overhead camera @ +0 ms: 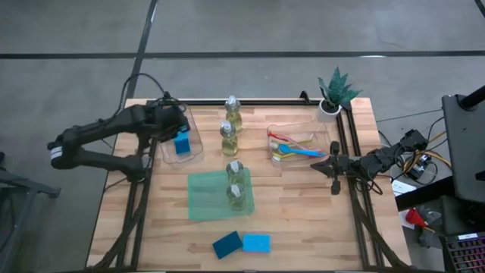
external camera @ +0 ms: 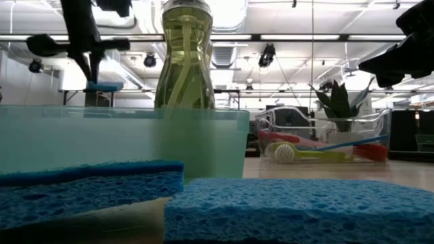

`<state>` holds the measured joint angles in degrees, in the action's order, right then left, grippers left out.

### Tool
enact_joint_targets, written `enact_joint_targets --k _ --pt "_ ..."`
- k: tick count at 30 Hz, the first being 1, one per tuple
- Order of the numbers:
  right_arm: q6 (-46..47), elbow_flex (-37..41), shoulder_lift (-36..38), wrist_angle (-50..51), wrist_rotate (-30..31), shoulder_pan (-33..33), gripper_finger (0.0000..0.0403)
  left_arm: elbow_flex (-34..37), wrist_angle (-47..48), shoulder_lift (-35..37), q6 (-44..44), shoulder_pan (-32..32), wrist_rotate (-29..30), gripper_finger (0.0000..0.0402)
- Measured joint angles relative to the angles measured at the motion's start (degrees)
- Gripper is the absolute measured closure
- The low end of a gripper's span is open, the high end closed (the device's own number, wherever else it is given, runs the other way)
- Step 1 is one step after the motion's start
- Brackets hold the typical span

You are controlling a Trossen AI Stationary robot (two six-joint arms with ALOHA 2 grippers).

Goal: Pick & Place Kitchen Sink Supplies
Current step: Put the blue sponge into the left transparent bin

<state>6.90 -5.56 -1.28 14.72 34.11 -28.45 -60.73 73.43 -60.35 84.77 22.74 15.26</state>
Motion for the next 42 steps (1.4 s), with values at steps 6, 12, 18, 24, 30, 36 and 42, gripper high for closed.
enact_joint_targets --k 6,12,18,24,30,36,42 --pt "0.0 0.0 0.0 0.0 0.01 -0.02 0.0394 0.0 0.08 -6.23 -6.78 5.14 -6.22 0.0401" --pt "0.0 0.0 0.0 -0.02 0.01 0.0 0.0394 0.33 0.48 -10.19 -7.38 8.4 -6.59 0.0401" --pt "0.0 0.0 0.0 0.0 0.01 -0.01 0.0394 3.27 0.01 -12.18 -8.09 10.42 -9.01 0.0401" --pt "-0.02 0.0 0.0 0.0 0.01 -0.02 0.0394 5.7 -1.98 -13.64 -8.38 10.47 -9.88 0.0401" --pt "0.0 0.0 0.0 0.0 0.02 -0.01 0.0394 8.54 -4.1 -14.29 -5.5 10.66 -10.74 0.0402" --pt "-0.02 -0.01 0.0 -0.02 0.02 -0.02 0.0394 11.63 -10.99 -14.46 -6.69 11.55 -10.94 0.0401" --pt "-0.02 -0.02 0.0 -0.02 0.02 -0.02 0.0394 13.15 -13.36 -14.64 -8.23 11.99 -11.27 0.0401"
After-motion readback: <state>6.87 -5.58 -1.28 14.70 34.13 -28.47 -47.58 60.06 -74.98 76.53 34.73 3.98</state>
